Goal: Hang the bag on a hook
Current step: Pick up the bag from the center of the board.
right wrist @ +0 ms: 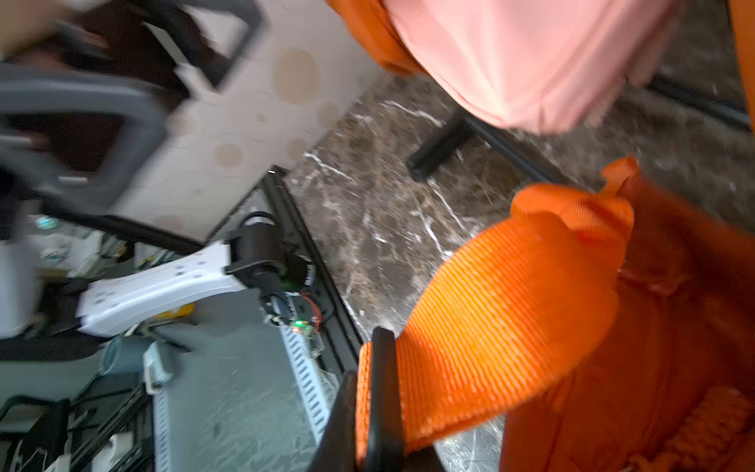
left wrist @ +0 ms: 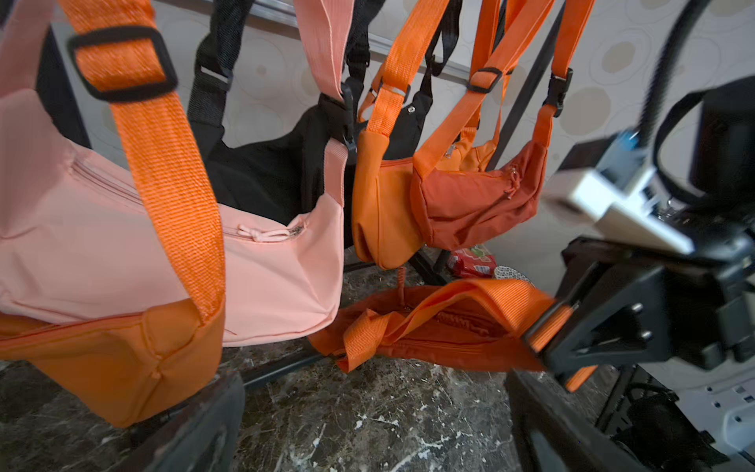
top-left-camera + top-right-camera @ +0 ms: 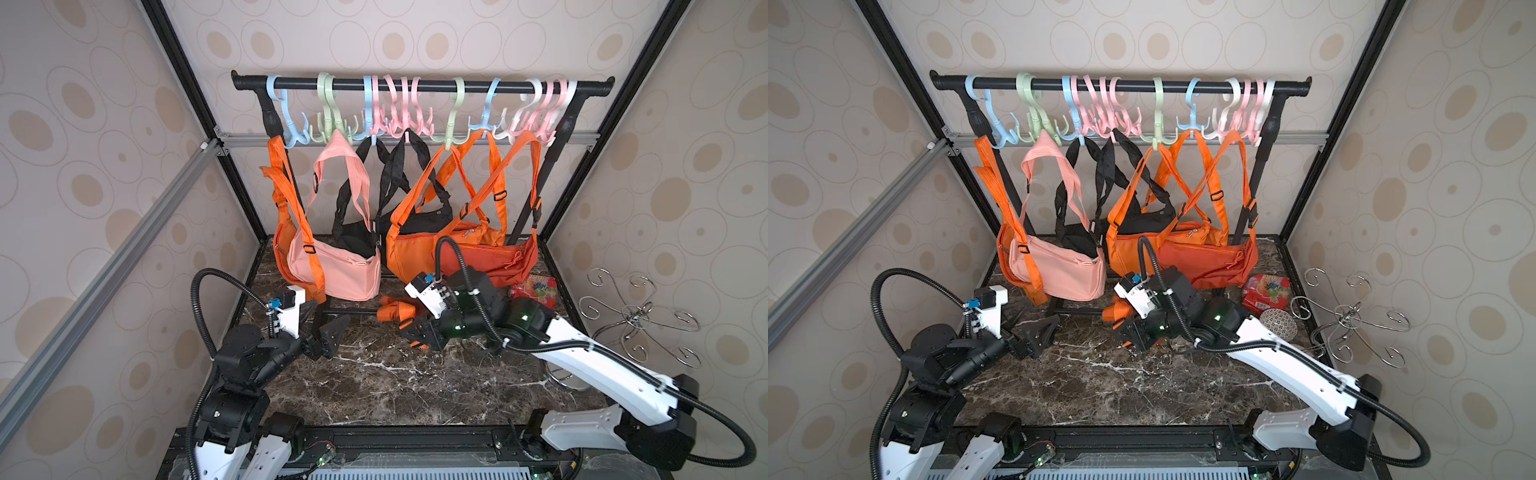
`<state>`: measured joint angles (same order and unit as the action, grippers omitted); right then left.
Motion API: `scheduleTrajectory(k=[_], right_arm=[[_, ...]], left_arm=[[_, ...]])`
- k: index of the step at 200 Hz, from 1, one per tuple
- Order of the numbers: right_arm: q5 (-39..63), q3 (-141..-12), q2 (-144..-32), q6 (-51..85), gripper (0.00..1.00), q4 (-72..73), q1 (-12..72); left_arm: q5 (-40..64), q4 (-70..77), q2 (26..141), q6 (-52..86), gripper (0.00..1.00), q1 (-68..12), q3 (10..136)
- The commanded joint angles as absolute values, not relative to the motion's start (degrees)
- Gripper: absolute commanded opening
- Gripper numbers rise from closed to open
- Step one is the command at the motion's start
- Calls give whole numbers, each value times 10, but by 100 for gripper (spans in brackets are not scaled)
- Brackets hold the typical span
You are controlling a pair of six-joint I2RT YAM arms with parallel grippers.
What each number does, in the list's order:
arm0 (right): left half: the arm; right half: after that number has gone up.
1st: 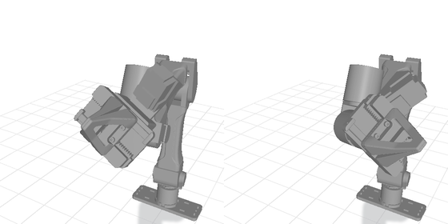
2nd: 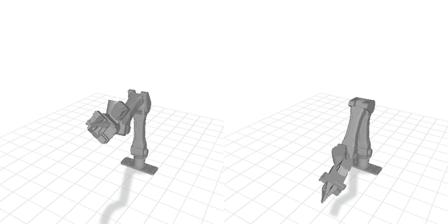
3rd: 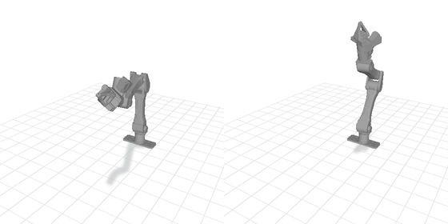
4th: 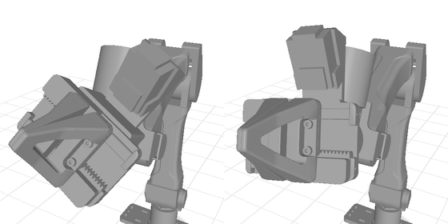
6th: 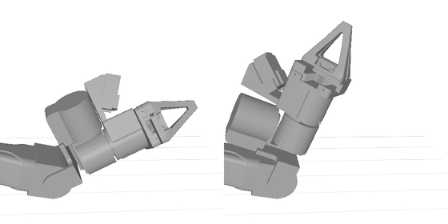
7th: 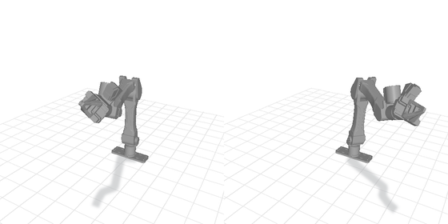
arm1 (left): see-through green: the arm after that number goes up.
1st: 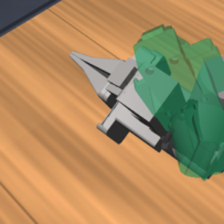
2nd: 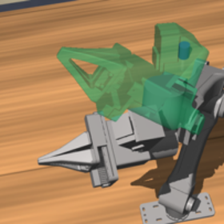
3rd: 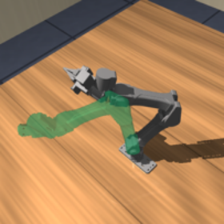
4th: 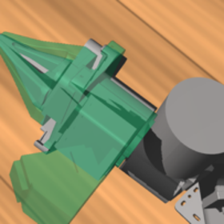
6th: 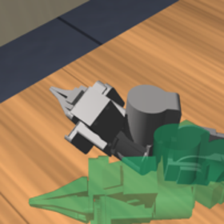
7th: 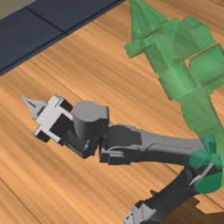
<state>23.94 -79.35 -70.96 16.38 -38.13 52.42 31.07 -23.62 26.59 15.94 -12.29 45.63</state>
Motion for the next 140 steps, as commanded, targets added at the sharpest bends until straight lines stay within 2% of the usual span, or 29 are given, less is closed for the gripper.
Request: scheduleTrajectory(k=[1, 43, 92, 140], right_arm=[[307, -858, -713, 90, 0, -496, 526], [278, -981, -731, 36, 0, -563, 524], [310, -1078, -771, 12, 0, -599, 522], [380, -1136, -791, -11, 0, -640, 521]], left_arm=[[339, -220, 278, 140, 95, -130, 462], [275, -211, 349, 69, 99, -212, 517], [67, -140, 478, 4, 100, -496, 554], [70, -69, 514, -1, 100, -514, 563]])
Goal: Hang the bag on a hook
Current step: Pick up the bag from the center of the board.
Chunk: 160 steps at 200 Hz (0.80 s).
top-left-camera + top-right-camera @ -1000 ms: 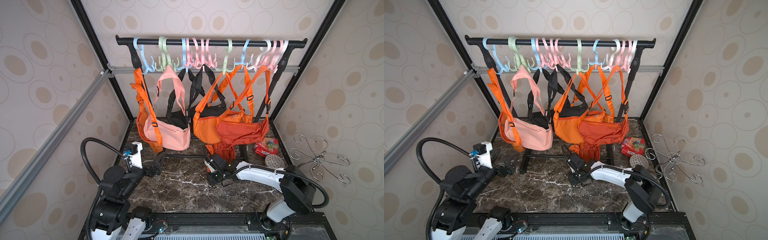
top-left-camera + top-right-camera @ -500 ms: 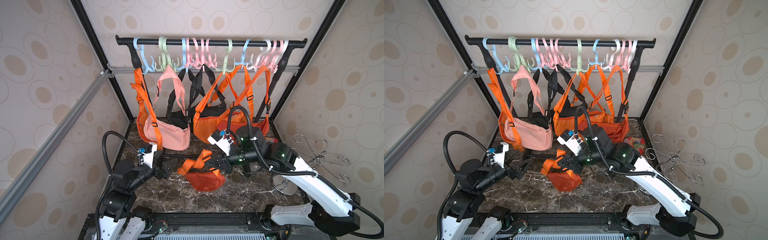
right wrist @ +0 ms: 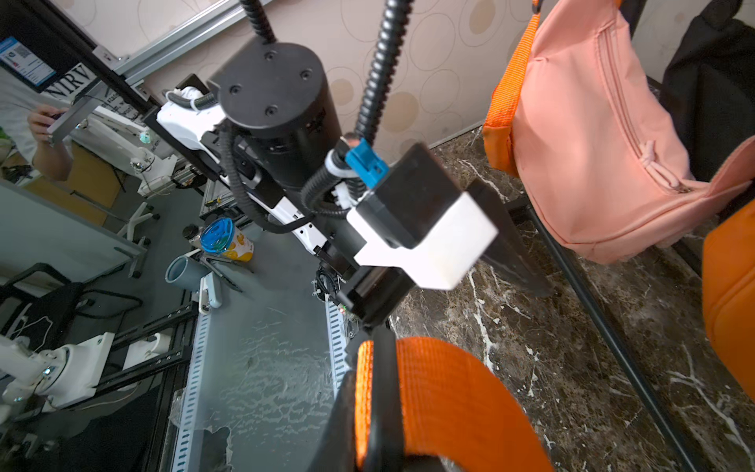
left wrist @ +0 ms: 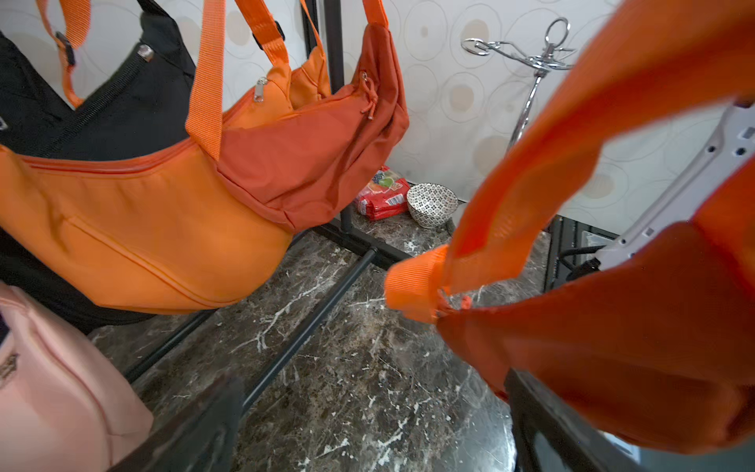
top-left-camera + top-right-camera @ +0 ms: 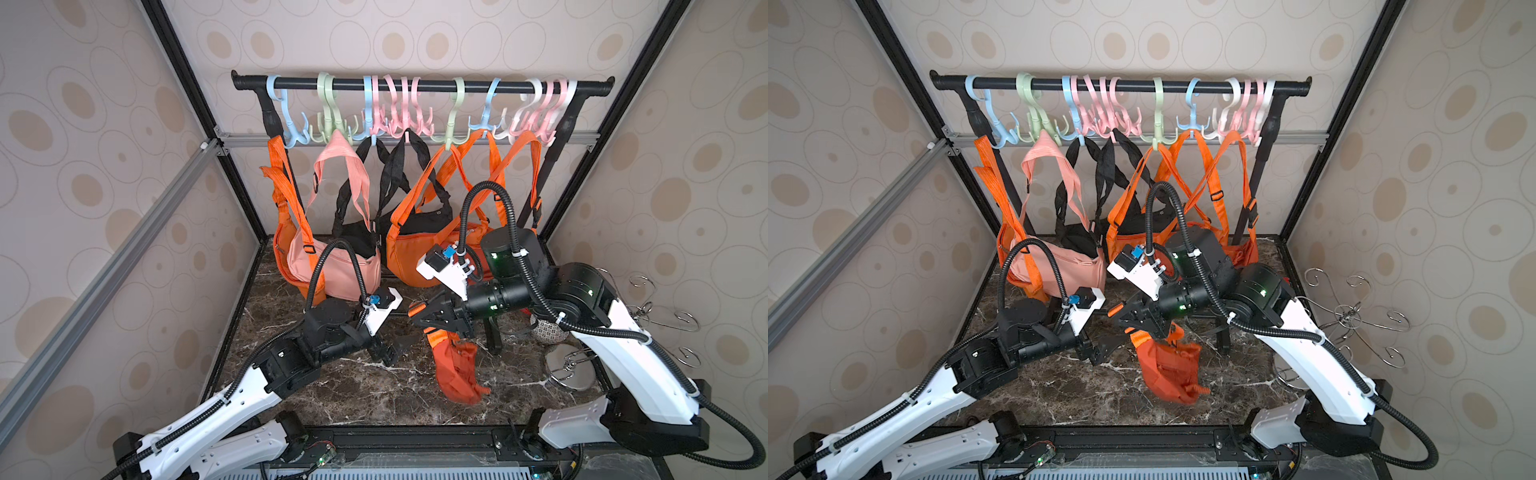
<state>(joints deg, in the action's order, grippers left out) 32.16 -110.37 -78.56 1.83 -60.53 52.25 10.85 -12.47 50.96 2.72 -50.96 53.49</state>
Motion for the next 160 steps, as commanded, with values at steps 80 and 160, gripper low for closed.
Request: scheduleTrajectory(k=[80, 160], right_arm=[[456, -1153, -775, -41, 0, -691, 520], [425, -1108, -718, -35, 0, -652, 510]], left_arm=[[0, 33, 556, -23, 98, -530, 555], [22, 222, 592, -8, 90, -568, 496]])
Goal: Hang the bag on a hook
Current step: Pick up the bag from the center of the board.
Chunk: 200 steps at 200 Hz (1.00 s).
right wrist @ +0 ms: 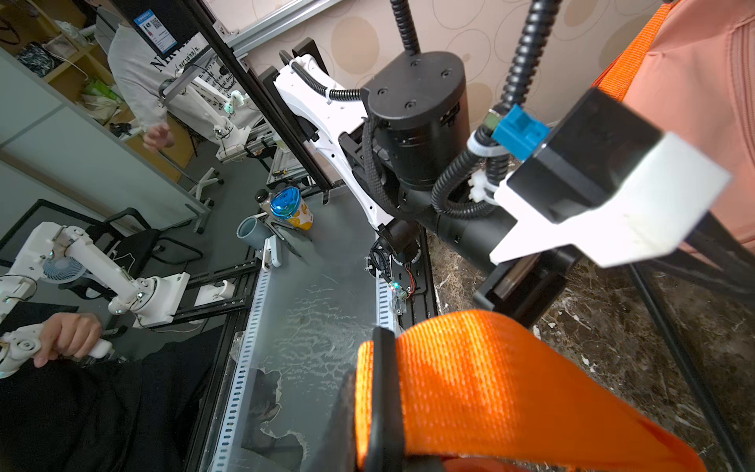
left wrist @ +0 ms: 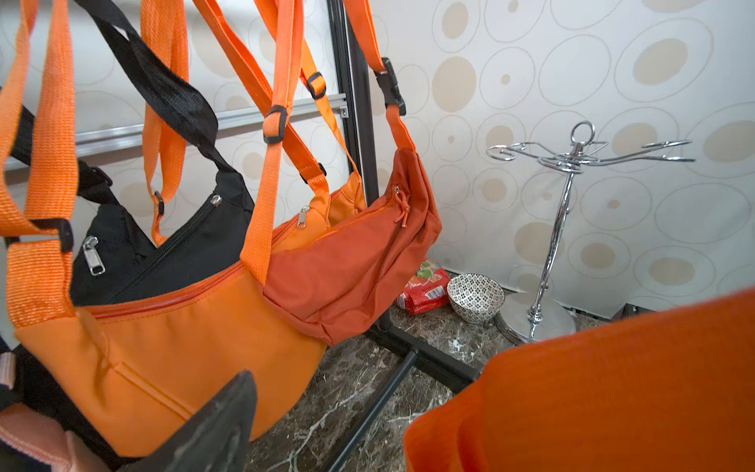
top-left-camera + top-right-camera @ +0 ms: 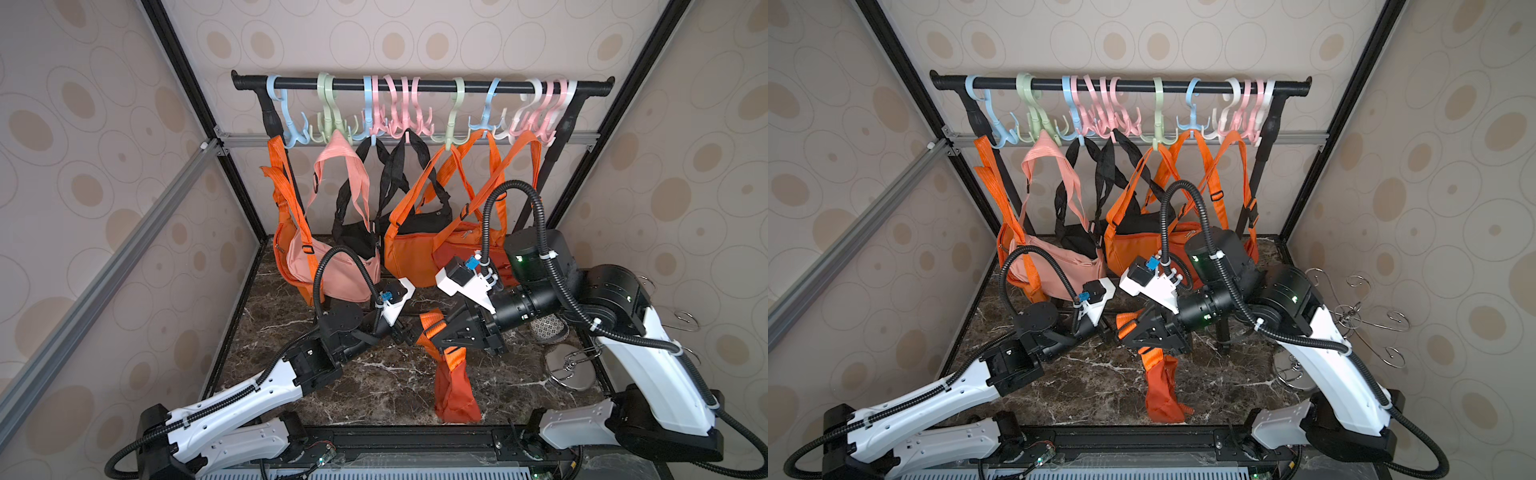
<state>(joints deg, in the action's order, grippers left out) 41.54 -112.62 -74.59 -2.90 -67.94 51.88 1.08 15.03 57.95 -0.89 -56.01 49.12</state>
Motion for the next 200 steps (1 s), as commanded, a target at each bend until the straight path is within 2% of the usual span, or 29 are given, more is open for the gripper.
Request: scheduleTrajectory(k=[1, 25, 74, 81, 90, 109, 133, 200], right_arm=[[426, -1108, -717, -35, 0, -651, 509], [435, -1106, -719, -37, 0, -656, 498], [407, -1104, -687, -38, 0, -649, 490], [386, -1102, -678, -36, 0, -645, 490], [342, -1091, -660, -29, 0, -632, 489], [217, -1057, -614, -8, 0, -596, 482], [89, -1031, -583, 14, 0, -583, 471], [-116, -952, -518, 43, 0, -541, 460]], left_arm=[[22, 223, 594, -8, 91, -569, 497], [16, 251, 615, -11, 93, -592, 498], [-13, 287, 644, -15, 79, -597, 494], [-24, 289, 645, -18, 72, -597, 494], [-51, 289, 643, -22, 57, -597, 494], [-88, 281, 630, -41, 32, -597, 495], [-116, 238, 614, -66, 12, -596, 512], [-185, 182, 581, -104, 0, -579, 545]])
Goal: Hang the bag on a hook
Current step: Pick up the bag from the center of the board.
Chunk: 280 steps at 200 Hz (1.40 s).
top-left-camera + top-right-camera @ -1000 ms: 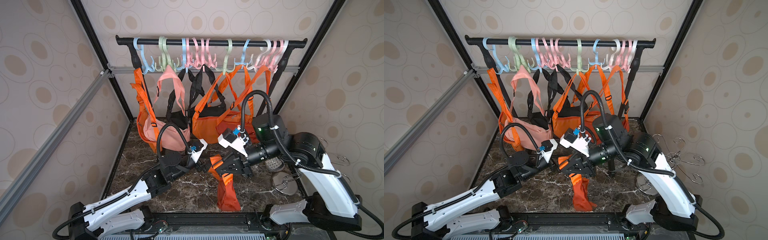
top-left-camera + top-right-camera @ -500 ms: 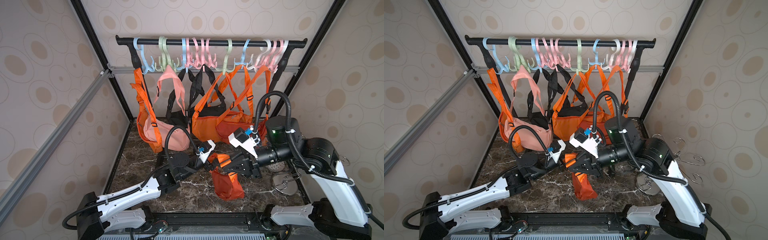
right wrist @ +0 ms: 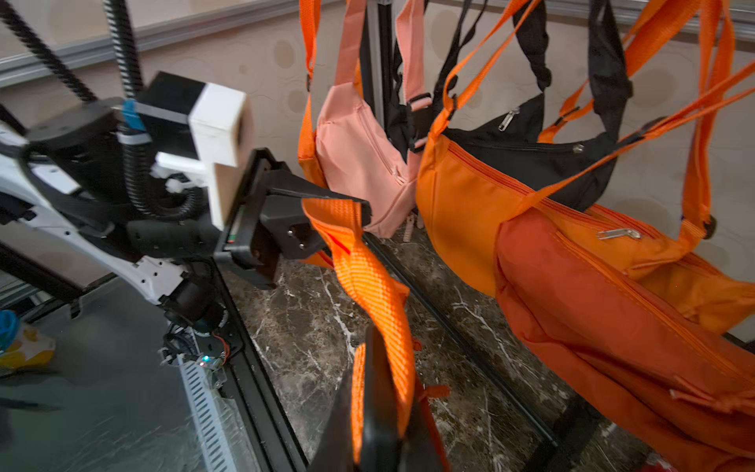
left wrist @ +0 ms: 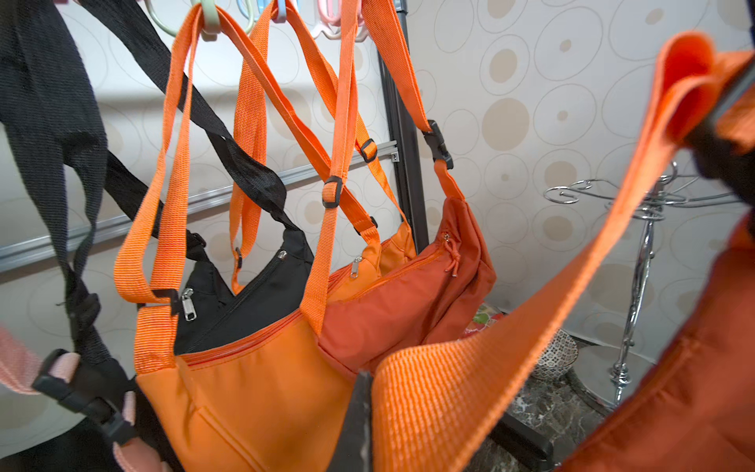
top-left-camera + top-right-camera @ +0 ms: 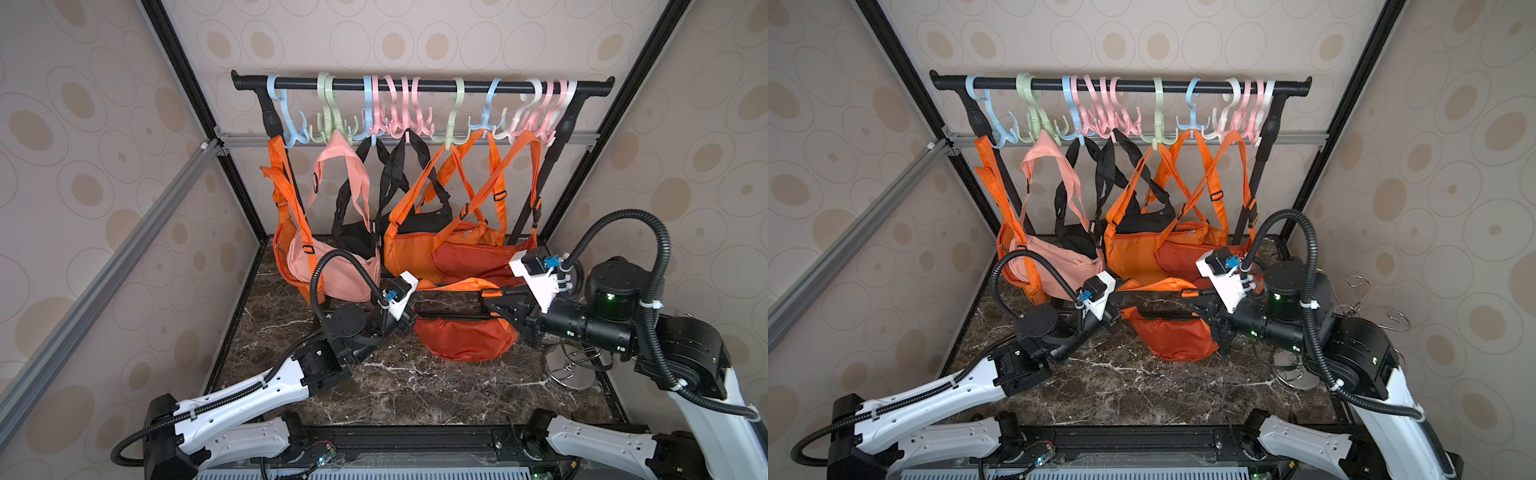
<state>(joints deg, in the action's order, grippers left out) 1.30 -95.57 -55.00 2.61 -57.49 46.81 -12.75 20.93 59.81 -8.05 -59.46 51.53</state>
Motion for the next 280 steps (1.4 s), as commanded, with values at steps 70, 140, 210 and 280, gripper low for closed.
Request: scheduleTrajectory(k=[70, 140, 210, 280], right_arm=[[-265, -925, -510, 62, 0, -539, 453], [-255, -922, -514, 62, 0, -507, 417], [-120, -904, -543, 31, 2, -497, 403], [-11, -893, -562, 0, 42, -497, 403]], left_arm=[[-202, 135, 573, -134, 0, -572, 582], [-225, 129, 551, -145, 15, -552, 580], [-188, 119, 565, -148, 0, -542, 598], [-141, 96, 603, -156, 0, -543, 685]])
